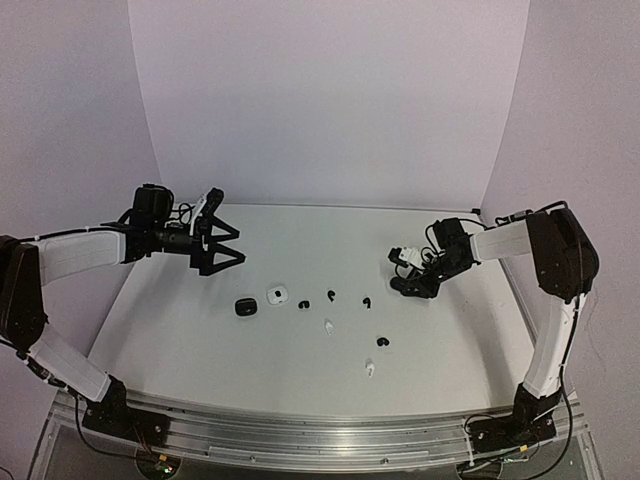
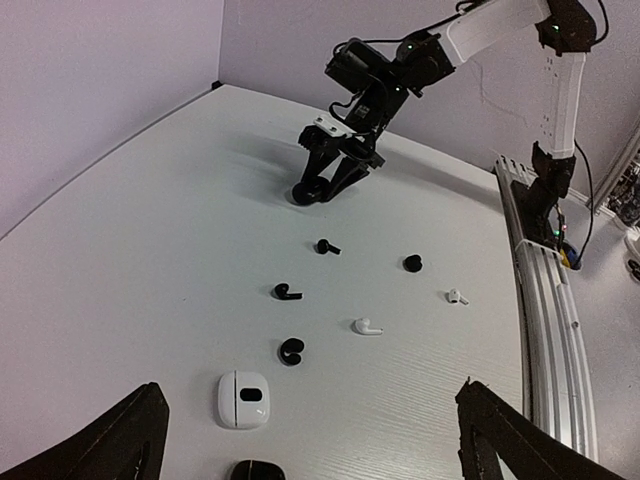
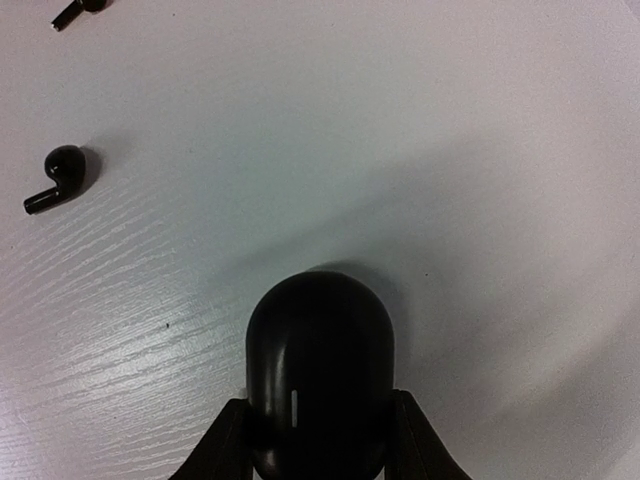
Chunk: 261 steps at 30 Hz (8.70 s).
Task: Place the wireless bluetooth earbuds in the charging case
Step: Pick up the charging case from the center of the board, then pass from the right arm to the left, then pass from the left arm to the right, then pass from the right arm to the left, then open the charging case, then pick up the right earbud from the center of the board.
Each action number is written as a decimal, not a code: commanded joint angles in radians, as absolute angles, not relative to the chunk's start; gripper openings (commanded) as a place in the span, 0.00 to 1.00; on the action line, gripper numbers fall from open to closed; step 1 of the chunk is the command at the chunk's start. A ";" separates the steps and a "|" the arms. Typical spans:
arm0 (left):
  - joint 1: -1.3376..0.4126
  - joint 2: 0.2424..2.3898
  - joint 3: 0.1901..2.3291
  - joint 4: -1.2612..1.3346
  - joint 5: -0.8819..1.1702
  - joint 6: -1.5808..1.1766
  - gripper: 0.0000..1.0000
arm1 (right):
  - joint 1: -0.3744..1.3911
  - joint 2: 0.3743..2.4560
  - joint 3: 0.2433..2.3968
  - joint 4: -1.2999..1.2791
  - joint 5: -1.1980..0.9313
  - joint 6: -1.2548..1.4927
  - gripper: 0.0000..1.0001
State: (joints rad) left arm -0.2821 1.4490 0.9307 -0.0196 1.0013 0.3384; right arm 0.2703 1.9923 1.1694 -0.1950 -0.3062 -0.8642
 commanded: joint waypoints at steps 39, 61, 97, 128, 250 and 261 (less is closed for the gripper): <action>-0.465 1.449 1.235 0.198 0.906 -0.189 0.57 | 0.990 1.837 1.412 0.680 0.284 -1.147 0.16; -0.467 1.454 1.228 0.208 0.933 -0.191 0.00 | 1.013 1.873 1.455 0.689 0.275 -1.178 0.14; -0.474 1.443 1.293 -0.078 1.176 0.404 0.00 | 0.864 1.822 1.754 -0.199 -0.440 -0.279 0.56; -0.470 1.453 1.317 -0.183 1.096 0.379 0.44 | 0.875 1.763 1.739 -0.201 -0.414 -0.344 0.00; -0.449 1.432 1.223 -0.342 1.195 0.477 0.00 | 0.605 1.695 1.707 -0.135 -0.461 0.249 0.83; -0.447 1.349 1.122 -0.202 1.156 0.373 0.00 | 0.528 1.681 1.446 -0.618 -0.036 0.115 0.82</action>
